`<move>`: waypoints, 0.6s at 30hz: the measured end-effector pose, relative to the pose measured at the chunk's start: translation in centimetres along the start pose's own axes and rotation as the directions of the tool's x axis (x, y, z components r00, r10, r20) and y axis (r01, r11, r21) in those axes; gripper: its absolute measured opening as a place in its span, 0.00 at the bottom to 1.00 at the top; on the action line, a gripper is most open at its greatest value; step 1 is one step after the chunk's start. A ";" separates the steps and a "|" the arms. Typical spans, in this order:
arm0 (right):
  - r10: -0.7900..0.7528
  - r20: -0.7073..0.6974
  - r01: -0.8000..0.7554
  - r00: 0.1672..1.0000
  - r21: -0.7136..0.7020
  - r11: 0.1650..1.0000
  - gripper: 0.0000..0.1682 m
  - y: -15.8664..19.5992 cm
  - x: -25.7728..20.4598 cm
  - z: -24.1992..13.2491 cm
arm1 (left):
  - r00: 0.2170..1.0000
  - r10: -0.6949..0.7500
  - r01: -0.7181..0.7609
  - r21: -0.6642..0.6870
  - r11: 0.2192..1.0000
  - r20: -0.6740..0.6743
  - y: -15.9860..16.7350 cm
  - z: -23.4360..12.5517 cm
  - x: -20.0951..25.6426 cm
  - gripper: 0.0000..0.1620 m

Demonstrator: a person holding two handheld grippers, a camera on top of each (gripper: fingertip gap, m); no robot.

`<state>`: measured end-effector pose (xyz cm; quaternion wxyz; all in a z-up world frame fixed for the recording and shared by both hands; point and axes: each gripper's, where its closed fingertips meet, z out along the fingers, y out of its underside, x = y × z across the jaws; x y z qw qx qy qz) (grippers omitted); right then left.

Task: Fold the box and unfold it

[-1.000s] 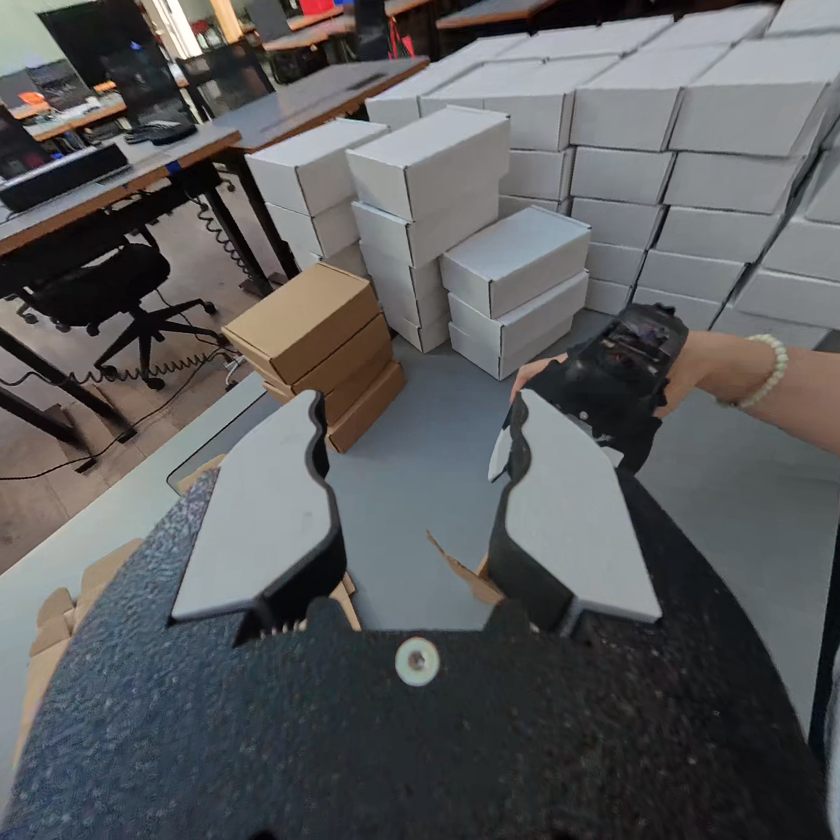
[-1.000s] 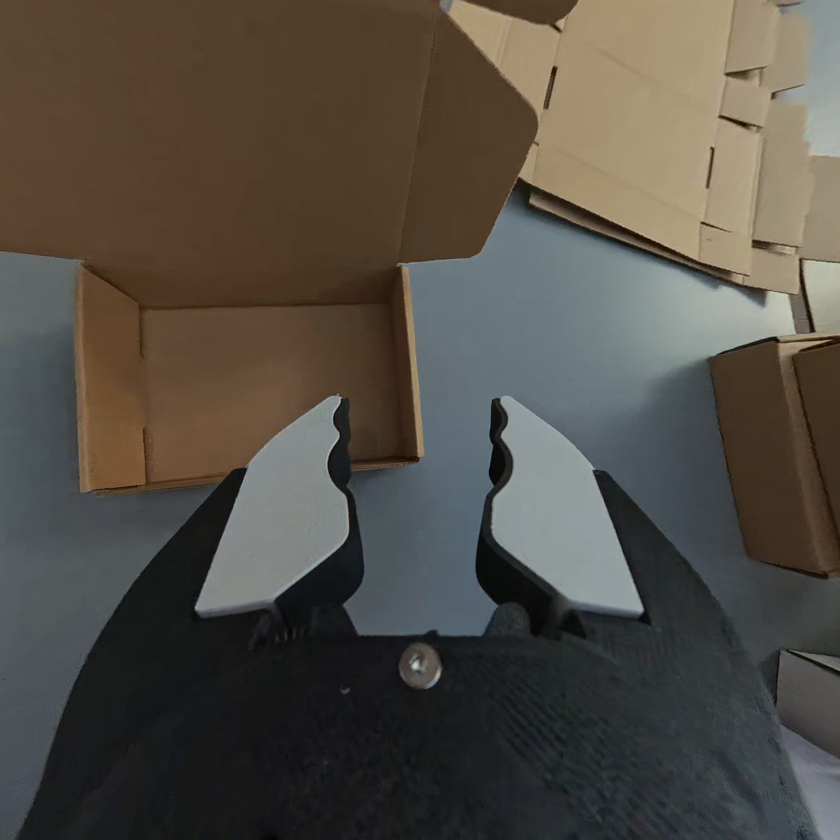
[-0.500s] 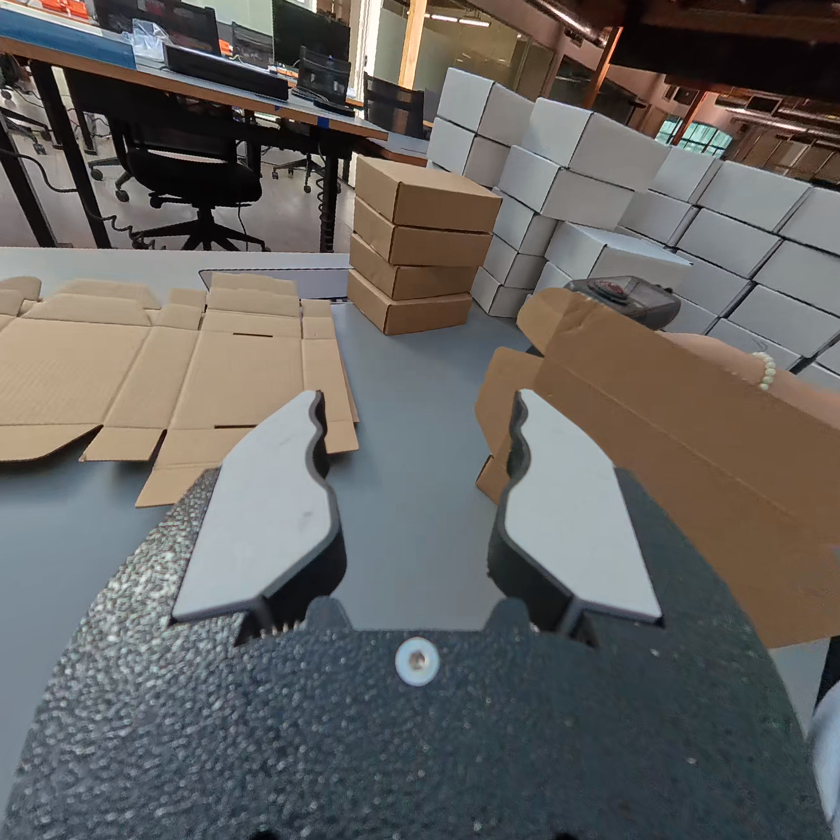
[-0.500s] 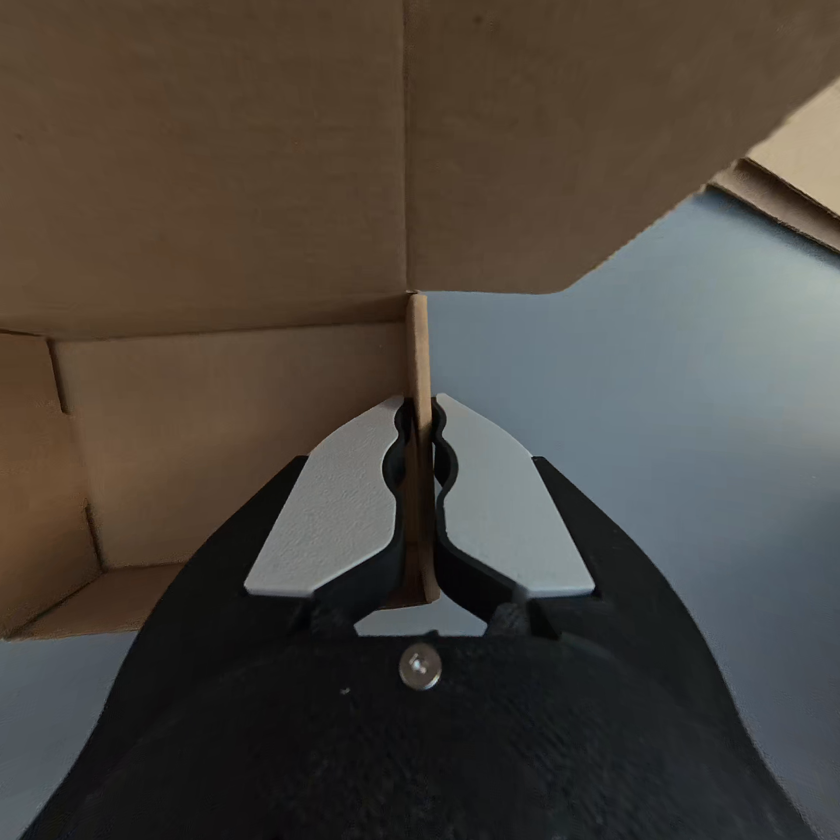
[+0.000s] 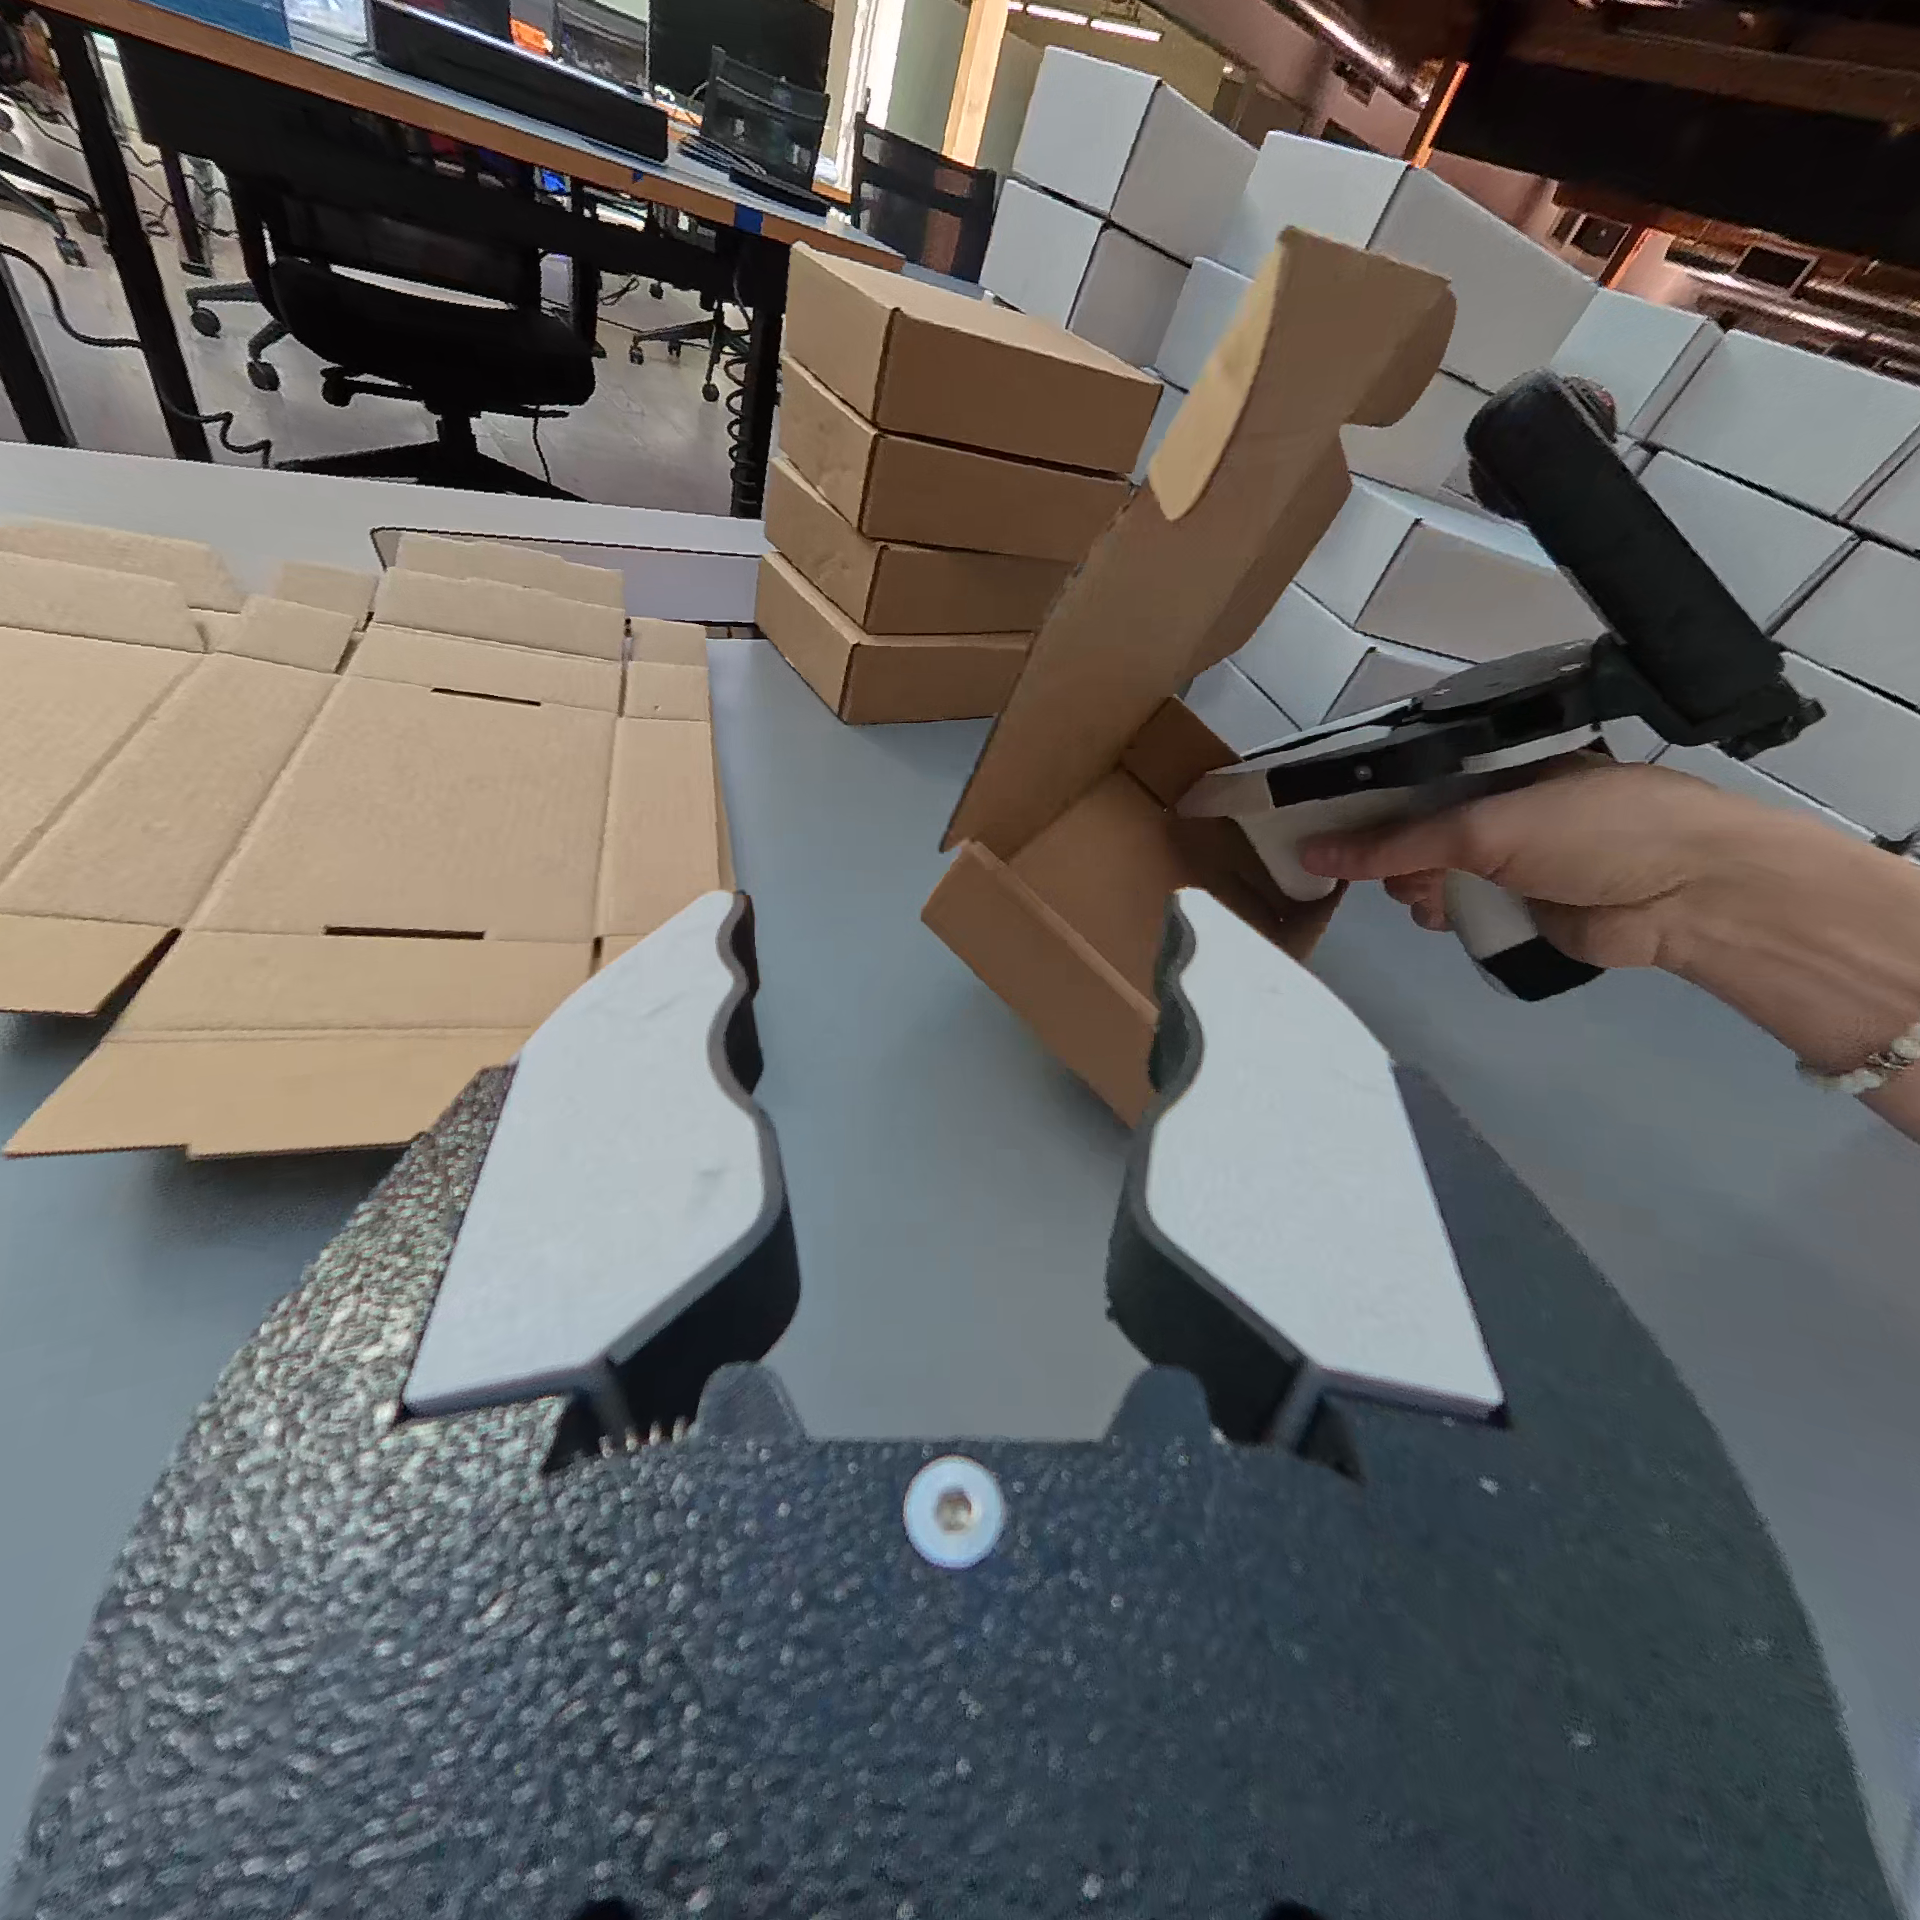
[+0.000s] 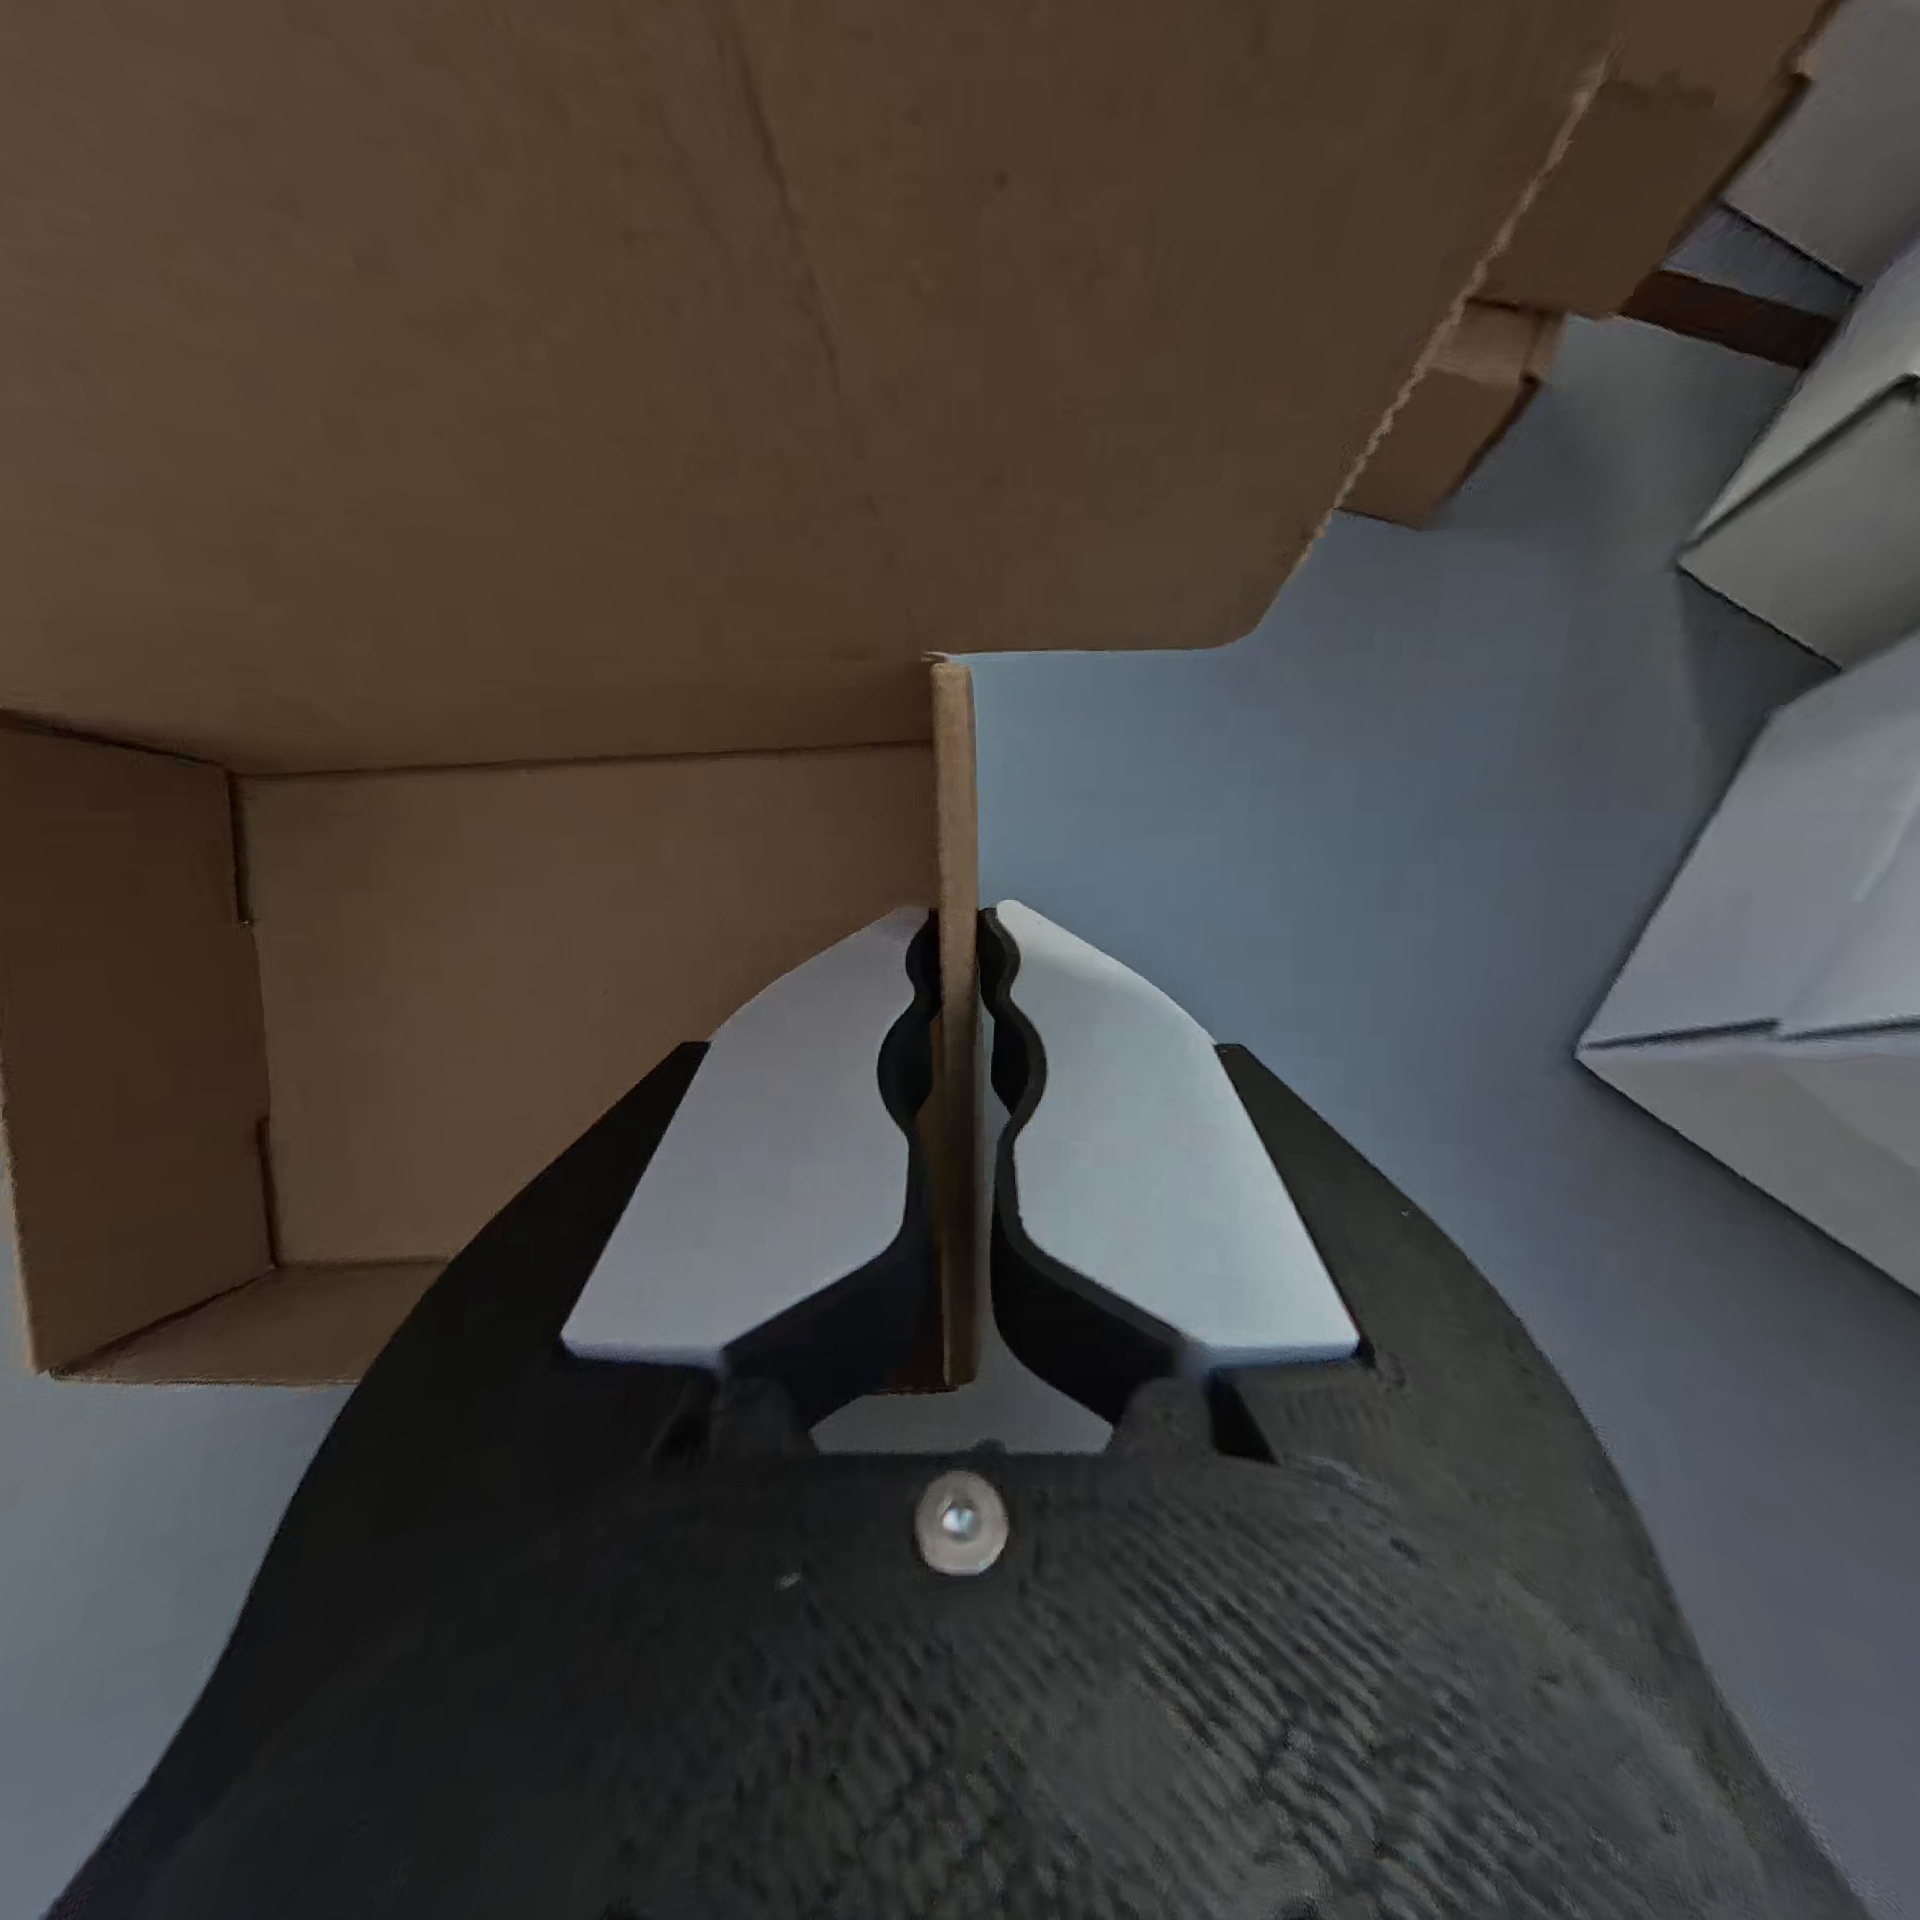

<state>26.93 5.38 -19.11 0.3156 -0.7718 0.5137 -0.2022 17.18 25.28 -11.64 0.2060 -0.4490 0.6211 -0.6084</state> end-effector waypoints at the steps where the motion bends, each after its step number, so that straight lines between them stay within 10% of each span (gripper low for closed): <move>1: 0.052 -0.035 -0.052 0.998 -0.006 0.999 0.04 0.4 0.8 -0.2 | 1.000 -0.006 0.007 0.004 1.000 -0.027 0.1 0.4 0.9 0.45; 12: 0.301 -0.117 -0.315 0.946 -0.128 0.940 0.05 6.2 4.4 -0.3 | 0.992 0.076 -0.085 -0.082 0.993 -0.099 2.3 2.8 4.7 0.45; 18: 0.325 0.040 -0.318 0.945 -0.125 0.940 0.49 6.0 3.2 -1.5 | 0.992 0.052 -0.062 -0.091 0.994 -0.113 3.2 3.7 5.0 0.43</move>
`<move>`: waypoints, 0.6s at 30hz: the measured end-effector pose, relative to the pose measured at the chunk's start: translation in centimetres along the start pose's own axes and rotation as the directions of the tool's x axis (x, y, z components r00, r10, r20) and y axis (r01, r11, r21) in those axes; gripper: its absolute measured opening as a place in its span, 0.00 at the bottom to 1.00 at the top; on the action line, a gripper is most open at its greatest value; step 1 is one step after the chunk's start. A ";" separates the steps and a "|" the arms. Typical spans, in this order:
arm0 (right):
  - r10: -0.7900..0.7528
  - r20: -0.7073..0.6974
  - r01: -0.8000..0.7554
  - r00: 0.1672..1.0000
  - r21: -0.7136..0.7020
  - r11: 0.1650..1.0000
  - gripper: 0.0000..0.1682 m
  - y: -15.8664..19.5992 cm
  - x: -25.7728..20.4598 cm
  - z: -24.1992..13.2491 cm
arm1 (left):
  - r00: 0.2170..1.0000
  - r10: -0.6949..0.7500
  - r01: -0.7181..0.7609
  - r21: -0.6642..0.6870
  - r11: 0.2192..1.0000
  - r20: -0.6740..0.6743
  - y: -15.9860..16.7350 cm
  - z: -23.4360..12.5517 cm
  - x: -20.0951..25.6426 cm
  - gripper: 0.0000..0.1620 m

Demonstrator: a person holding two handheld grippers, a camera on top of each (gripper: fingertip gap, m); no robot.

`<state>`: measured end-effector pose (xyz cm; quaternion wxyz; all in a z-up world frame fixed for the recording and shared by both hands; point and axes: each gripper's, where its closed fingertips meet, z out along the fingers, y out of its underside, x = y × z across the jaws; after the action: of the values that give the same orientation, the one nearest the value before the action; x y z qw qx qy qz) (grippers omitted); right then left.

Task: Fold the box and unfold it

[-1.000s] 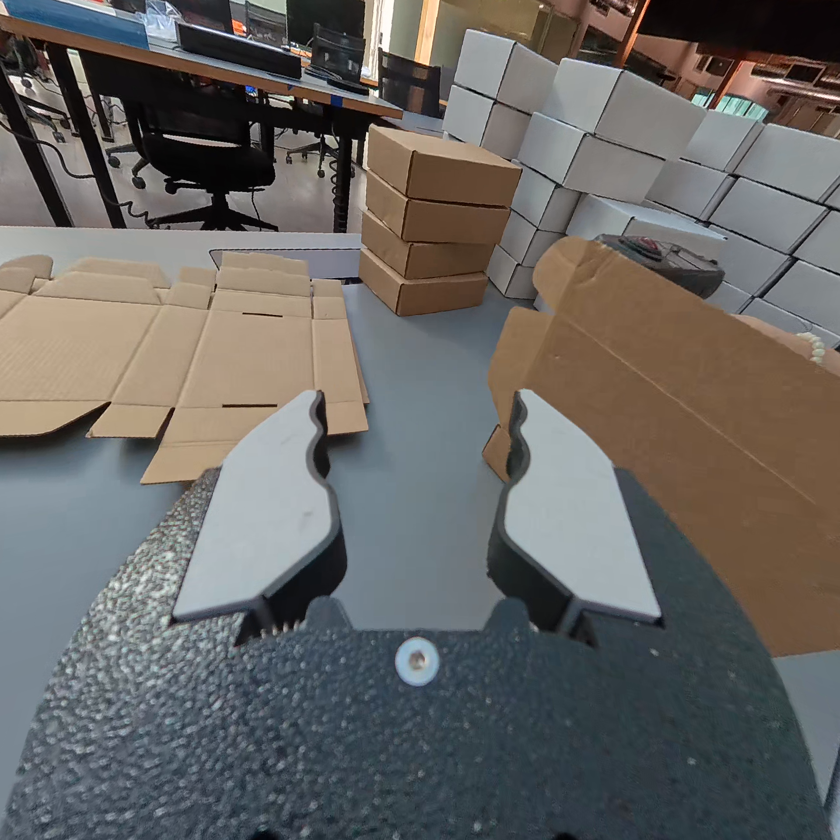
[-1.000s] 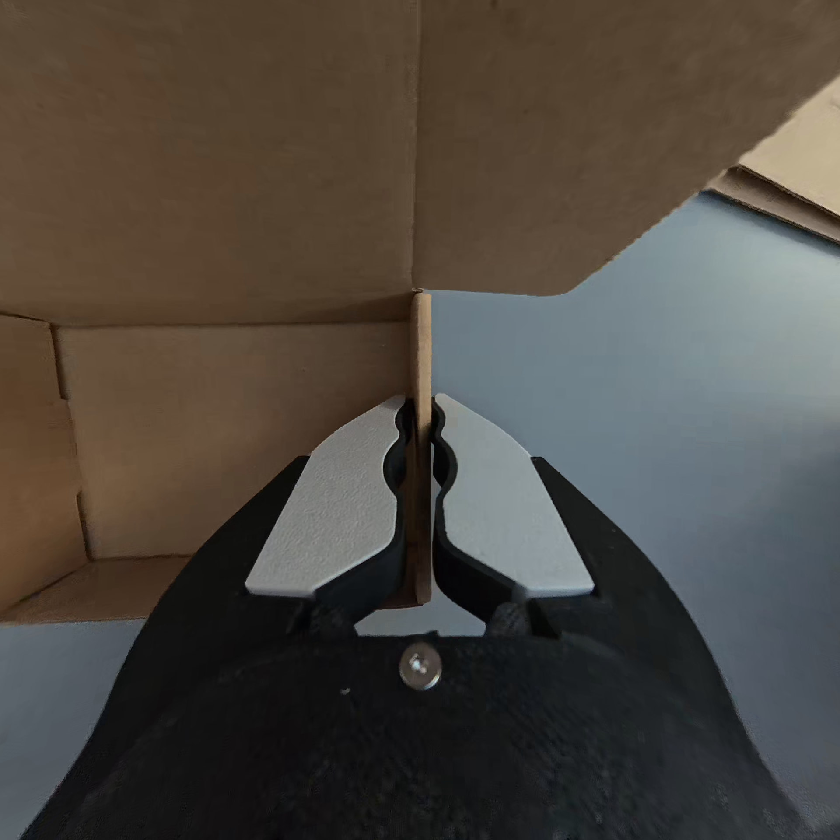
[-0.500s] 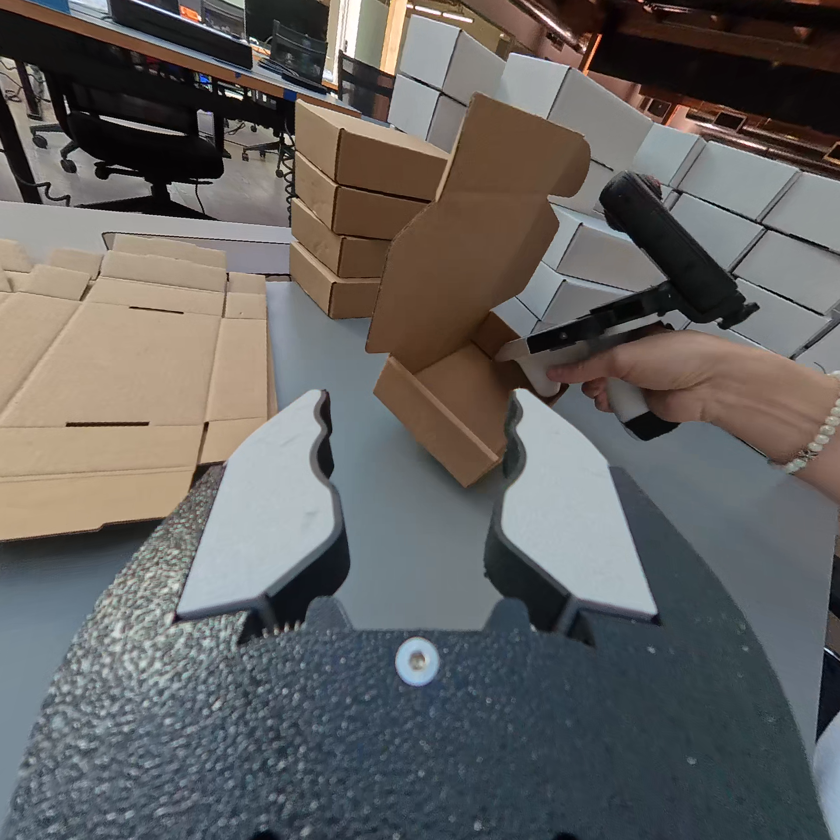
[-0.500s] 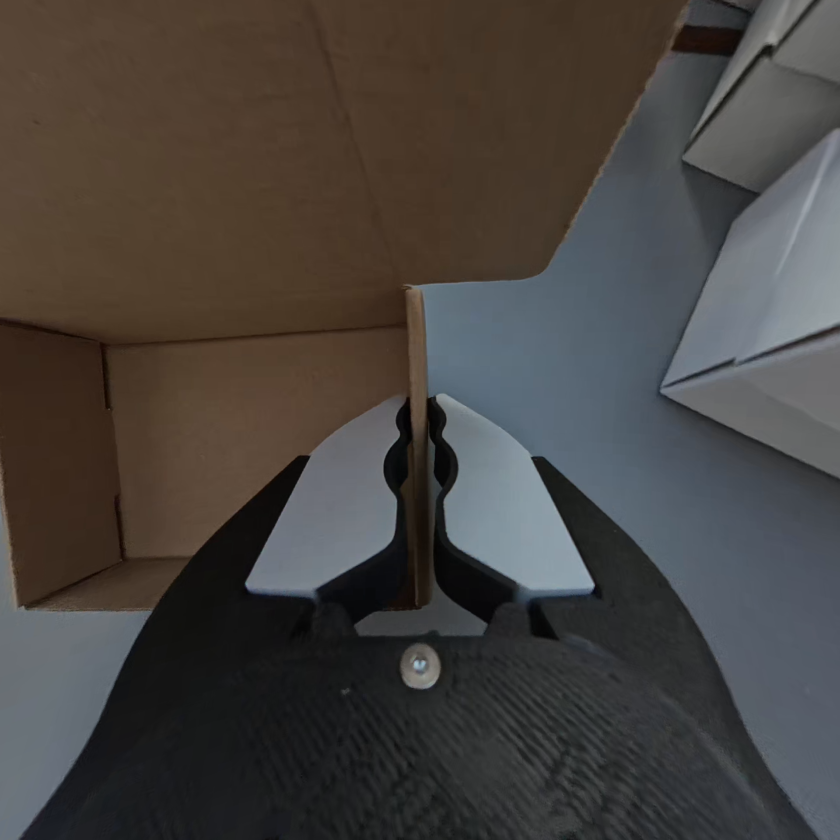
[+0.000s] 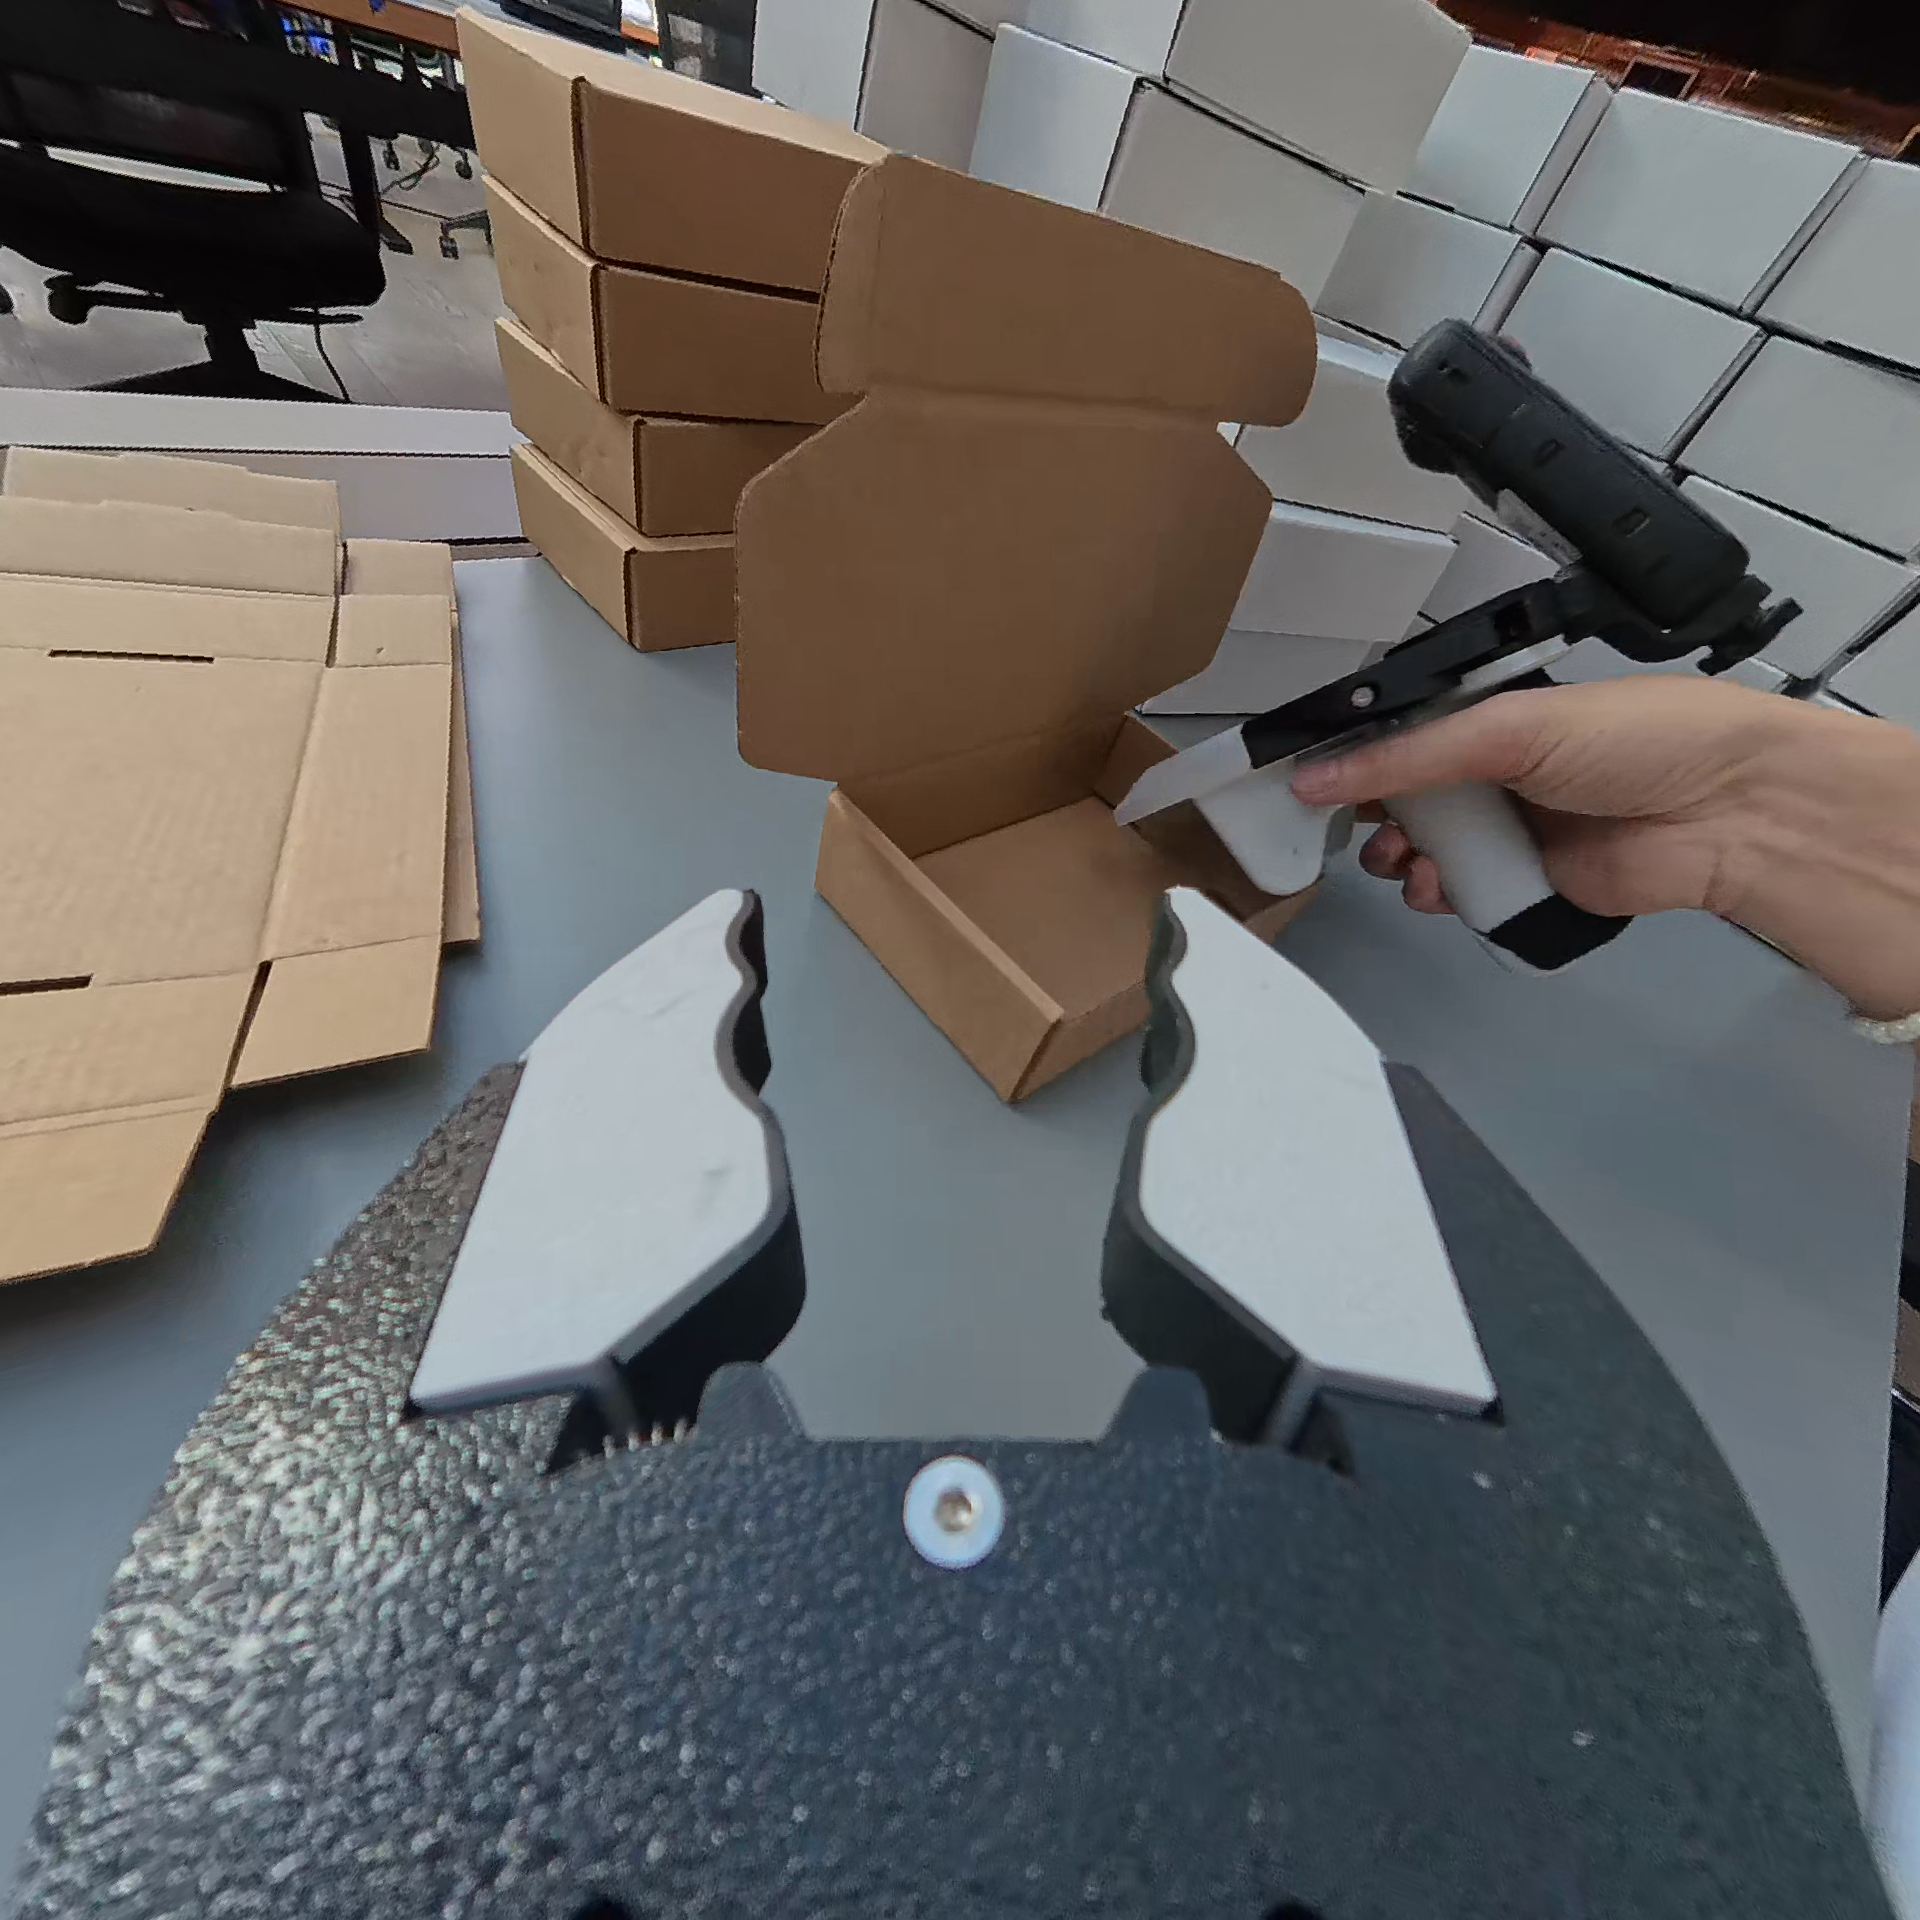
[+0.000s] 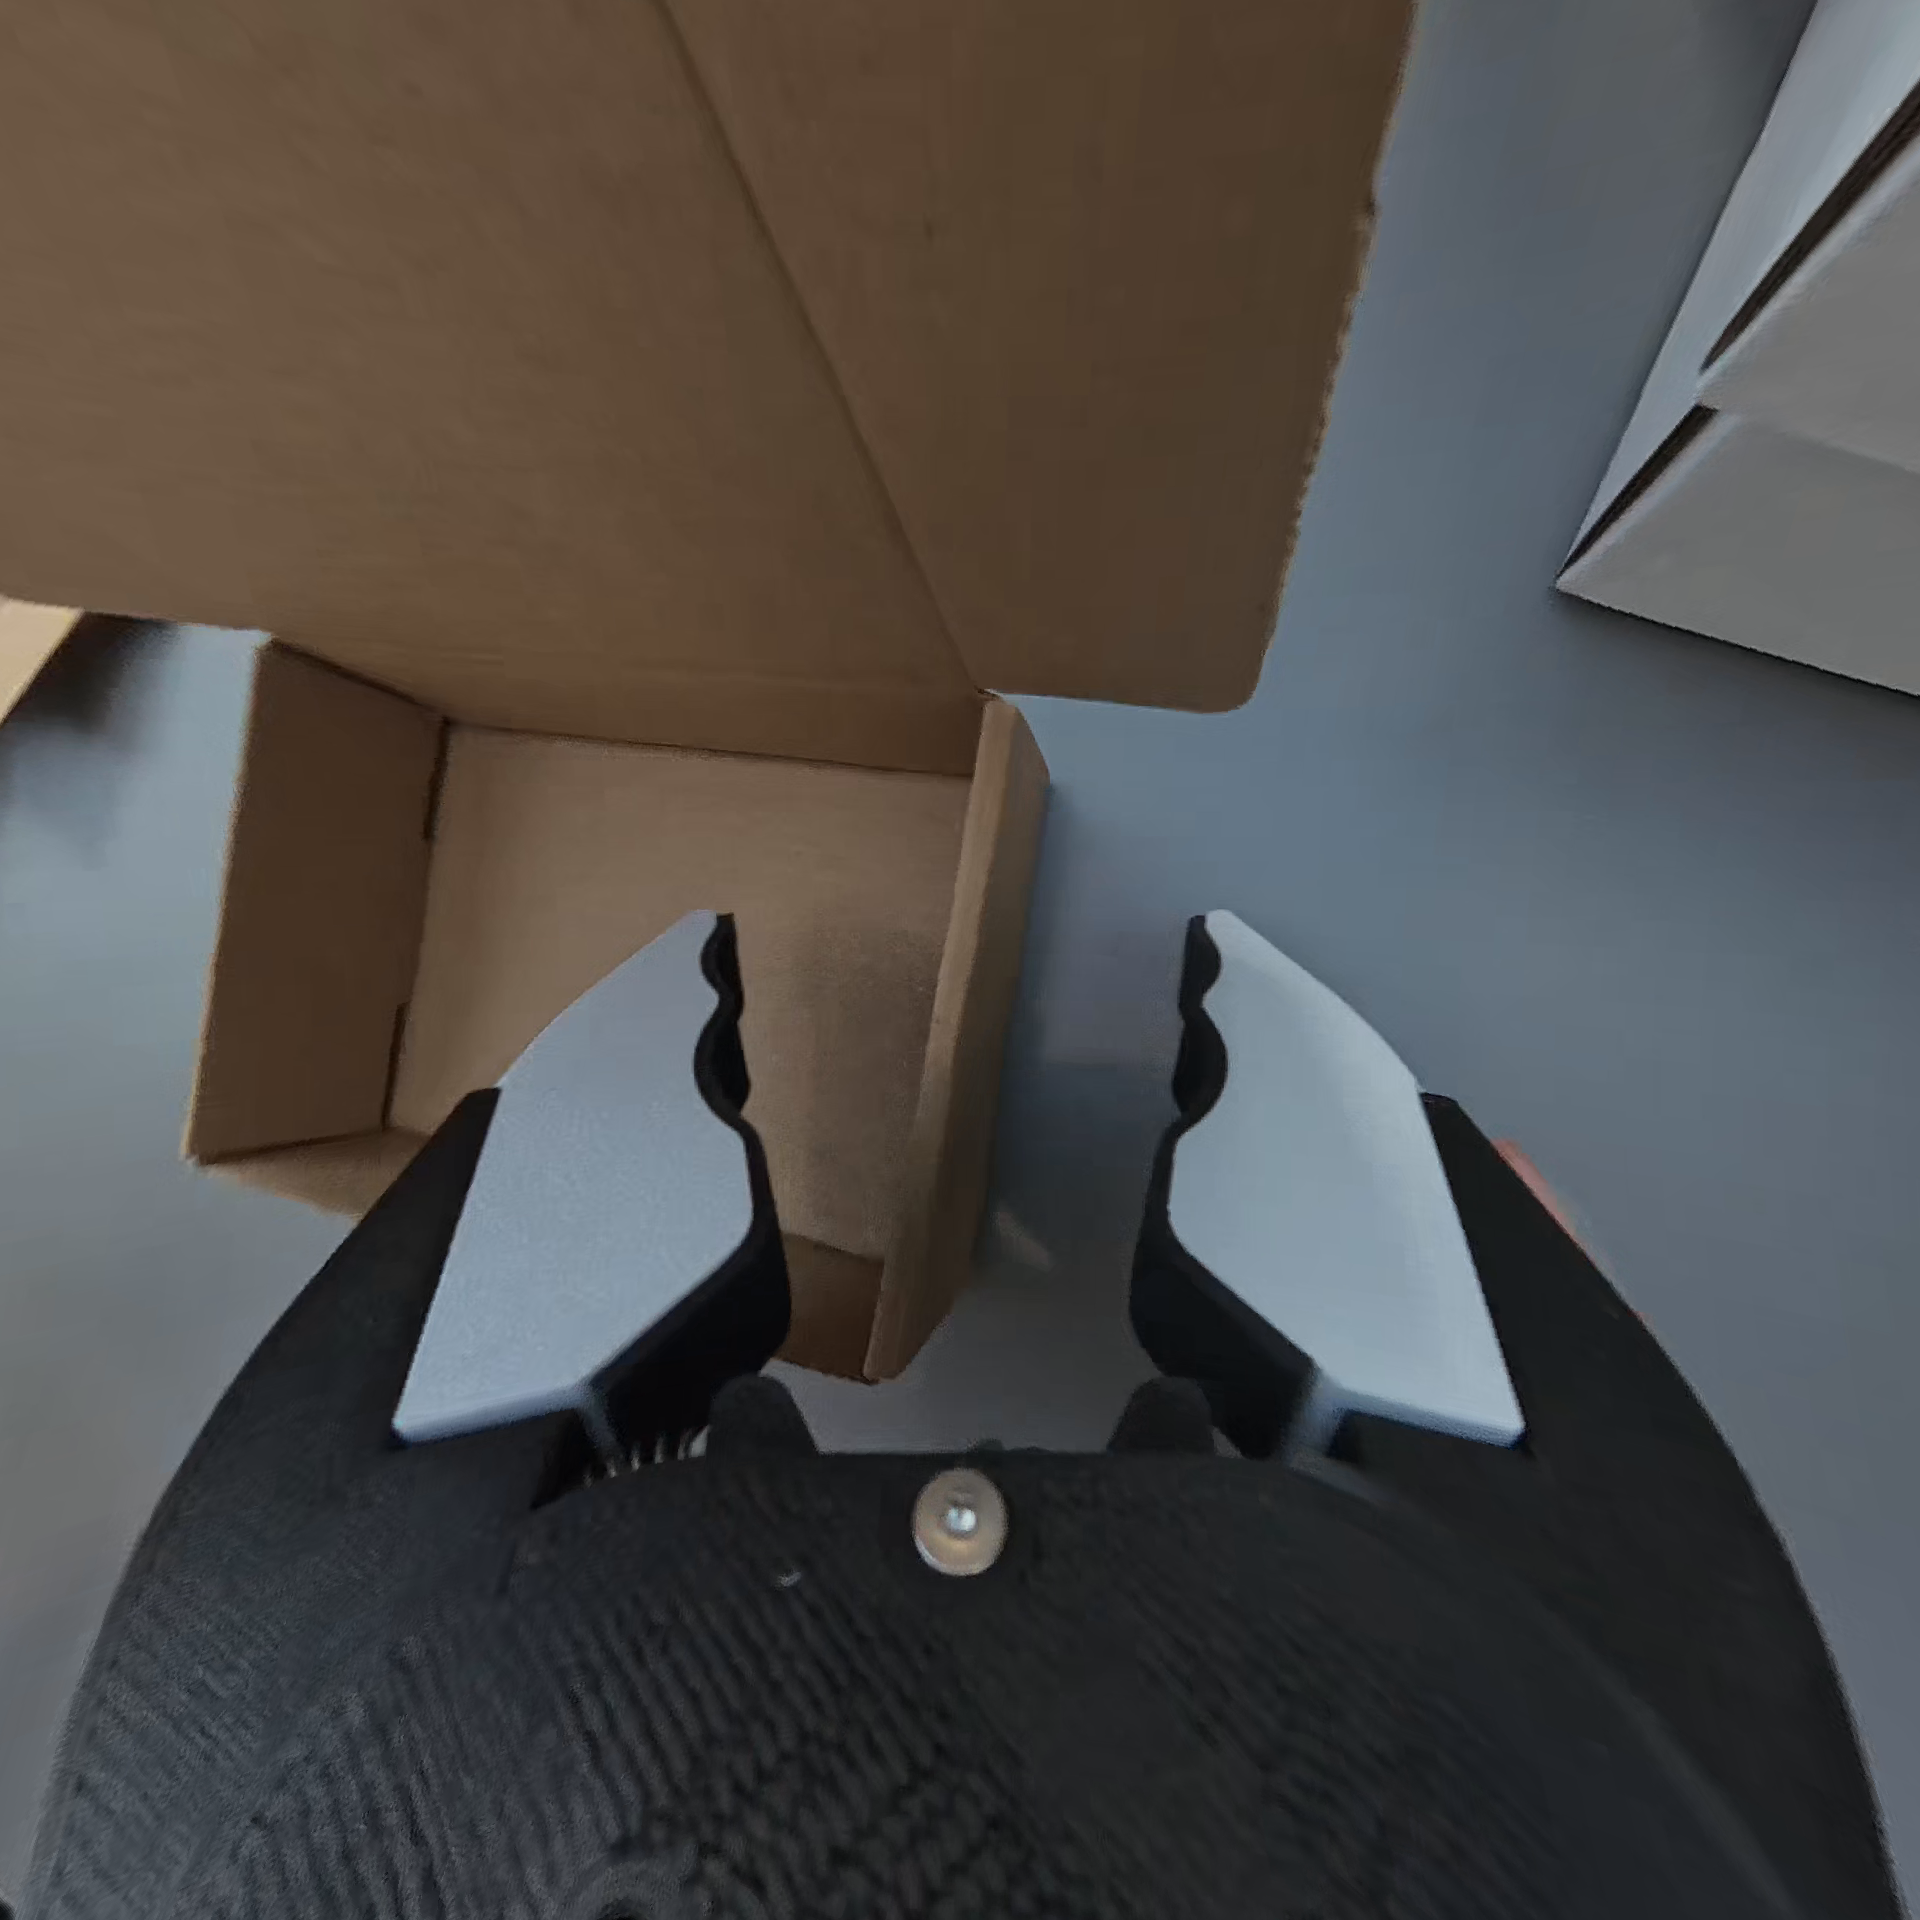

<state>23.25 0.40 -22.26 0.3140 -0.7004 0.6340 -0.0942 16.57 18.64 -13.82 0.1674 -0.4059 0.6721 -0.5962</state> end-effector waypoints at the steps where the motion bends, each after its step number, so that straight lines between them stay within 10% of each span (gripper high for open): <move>1: -0.011 0.037 0.010 0.999 0.033 0.999 0.54 -0.3 -0.3 -0.8 | 1.000 -0.002 0.002 0.000 1.000 -0.005 0.1 0.1 0.1 0.43; 9: -0.329 0.084 0.254 0.941 0.468 0.847 0.51 -5.3 1.0 -8.6 | 0.999 0.032 -0.031 0.026 0.999 -0.031 -1.9 1.6 -1.3 0.43; 18: -0.658 0.111 0.516 0.745 0.531 0.673 0.38 -7.4 2.6 -7.8 | 0.925 0.311 -0.319 0.000 0.948 -0.219 -6.0 5.2 -3.1 0.30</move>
<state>25.70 -4.58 -12.75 0.5151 -0.7767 0.2751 -0.2360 24.21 17.72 -10.23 0.1798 -0.2284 0.7534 -0.5899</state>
